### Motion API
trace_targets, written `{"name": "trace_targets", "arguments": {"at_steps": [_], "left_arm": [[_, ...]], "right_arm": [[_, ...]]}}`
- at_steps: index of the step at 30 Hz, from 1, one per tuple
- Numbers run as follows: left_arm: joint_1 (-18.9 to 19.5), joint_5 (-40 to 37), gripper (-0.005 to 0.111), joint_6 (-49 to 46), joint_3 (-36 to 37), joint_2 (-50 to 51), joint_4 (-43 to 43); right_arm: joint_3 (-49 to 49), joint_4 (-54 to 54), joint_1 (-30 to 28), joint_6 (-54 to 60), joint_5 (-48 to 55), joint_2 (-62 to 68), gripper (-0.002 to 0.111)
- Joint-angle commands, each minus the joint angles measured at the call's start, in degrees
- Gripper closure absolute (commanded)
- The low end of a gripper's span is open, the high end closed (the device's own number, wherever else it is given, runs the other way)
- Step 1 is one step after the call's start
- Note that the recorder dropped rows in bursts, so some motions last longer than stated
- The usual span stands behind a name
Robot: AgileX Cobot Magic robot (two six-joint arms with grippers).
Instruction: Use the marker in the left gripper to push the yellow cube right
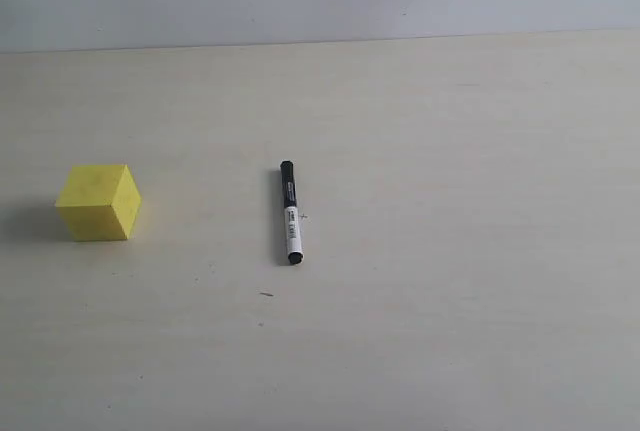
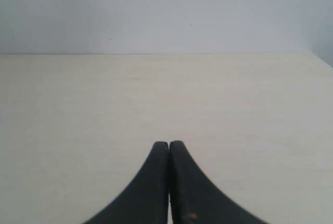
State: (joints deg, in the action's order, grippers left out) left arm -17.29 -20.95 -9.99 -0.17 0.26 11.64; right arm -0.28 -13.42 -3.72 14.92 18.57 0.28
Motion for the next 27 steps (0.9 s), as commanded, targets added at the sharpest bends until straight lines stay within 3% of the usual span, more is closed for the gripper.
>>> {"name": "trace_targets", "arguments": {"at_steps": [1,5,8,12,18,22,24,27], "left_arm": [[0.15,0.33,0.107,-0.29,0.17,-0.26,0.27],[0.15,4.96,0.107,-0.29,0.17,-0.26,1.89],[0.15,10.21,0.107,0.71,0.17,-0.26,12.83],[0.15,18.53,0.107,7.21,0.17,-0.26,19.57],[0.15,26.04,0.107,19.53,0.17,-0.26,21.11],[0.15,40.42,0.107,22.81,0.17,-0.26,20.46],[0.15,45.61,0.107,22.81,-2.23,-0.26,20.46],[0.15,45.95,0.107,19.06,-10.2,2.73,20.46]], "right_arm": [[0.28,0.34,-0.24,-0.01,-0.91,-0.28,0.108],[0.28,0.34,-0.24,-0.01,-0.91,-0.28,0.108],[0.28,0.34,-0.24,-0.01,-0.91,-0.28,0.108],[0.28,0.34,-0.24,-0.01,-0.91,-0.28,0.108],[0.28,0.34,-0.24,-0.01,-0.91,-0.28,0.108],[0.28,0.34,-0.24,-0.01,-0.91,-0.28,0.108],[0.28,0.34,-0.24,-0.01,-0.91,-0.28,0.108],[0.28,0.34,-0.24,-0.01,-0.91,-0.28,0.108]]}}
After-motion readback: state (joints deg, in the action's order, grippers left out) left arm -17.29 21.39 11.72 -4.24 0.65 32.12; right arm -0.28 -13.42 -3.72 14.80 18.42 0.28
